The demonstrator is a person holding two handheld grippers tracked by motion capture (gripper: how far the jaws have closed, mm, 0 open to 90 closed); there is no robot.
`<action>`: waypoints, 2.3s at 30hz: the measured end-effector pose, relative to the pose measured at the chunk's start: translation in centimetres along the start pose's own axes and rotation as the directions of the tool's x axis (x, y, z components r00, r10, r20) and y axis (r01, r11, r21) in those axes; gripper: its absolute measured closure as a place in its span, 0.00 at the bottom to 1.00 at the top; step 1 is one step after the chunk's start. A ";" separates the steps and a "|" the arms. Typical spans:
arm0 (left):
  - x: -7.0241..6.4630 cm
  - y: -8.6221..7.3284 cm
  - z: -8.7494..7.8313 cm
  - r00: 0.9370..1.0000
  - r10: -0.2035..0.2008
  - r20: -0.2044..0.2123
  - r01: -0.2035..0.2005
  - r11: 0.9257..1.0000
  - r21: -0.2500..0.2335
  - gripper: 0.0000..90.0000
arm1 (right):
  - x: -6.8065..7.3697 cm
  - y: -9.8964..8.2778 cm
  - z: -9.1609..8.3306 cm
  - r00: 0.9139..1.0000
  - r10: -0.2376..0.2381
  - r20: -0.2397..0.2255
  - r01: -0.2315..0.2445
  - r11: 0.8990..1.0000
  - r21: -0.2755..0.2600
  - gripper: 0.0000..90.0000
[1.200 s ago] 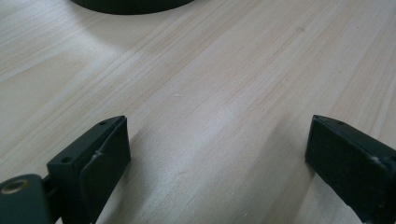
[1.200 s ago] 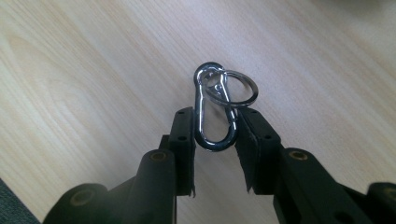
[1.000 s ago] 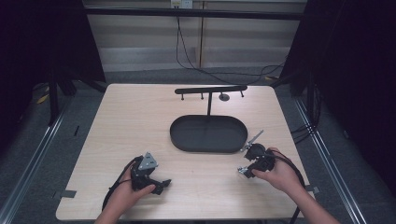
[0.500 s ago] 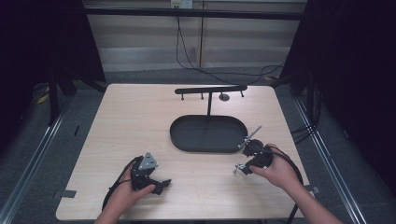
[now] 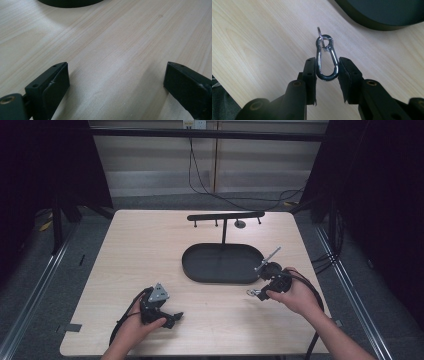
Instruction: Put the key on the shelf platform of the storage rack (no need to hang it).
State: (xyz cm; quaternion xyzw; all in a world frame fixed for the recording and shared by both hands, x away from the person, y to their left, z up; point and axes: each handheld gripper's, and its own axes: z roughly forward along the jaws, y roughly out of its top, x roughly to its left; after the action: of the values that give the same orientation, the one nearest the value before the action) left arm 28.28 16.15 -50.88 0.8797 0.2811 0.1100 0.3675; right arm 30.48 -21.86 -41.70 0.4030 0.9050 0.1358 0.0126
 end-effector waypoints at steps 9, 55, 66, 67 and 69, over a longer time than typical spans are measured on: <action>0.0 0.0 0.0 1.000 -0.001 0.000 0.001 1.000 -0.001 0.07 | -0.4 0.8 -0.4 1.000 0.009 0.006 -0.009 1.000 -0.008 0.77; 0.0 0.0 0.0 1.000 0.002 0.000 -0.002 1.000 0.000 0.07 | -2.4 4.6 -3.7 0.999 0.039 0.029 -0.037 0.998 -0.059 0.96; 0.0 0.0 0.0 1.000 -0.003 0.006 0.003 1.000 0.000 0.07 | -2.8 6.2 -4.2 0.997 0.062 0.038 -0.059 0.996 -0.069 0.96; 0.0 0.0 0.0 1.000 0.002 0.003 -0.002 1.000 0.000 0.07 | -2.9 6.3 -4.2 0.997 0.058 0.042 -0.055 0.996 -0.071 0.96; 0.0 0.0 0.0 1.000 0.000 0.003 0.000 1.000 0.000 0.07 | -3.0 6.5 -4.3 0.997 0.059 0.042 -0.056 0.996 -0.070 0.96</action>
State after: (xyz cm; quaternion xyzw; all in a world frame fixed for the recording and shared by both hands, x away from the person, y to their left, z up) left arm 28.28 16.14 -50.89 0.8799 0.2804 0.1086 0.3680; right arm 36.69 -20.89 -36.17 0.4311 0.8873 0.1582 0.0427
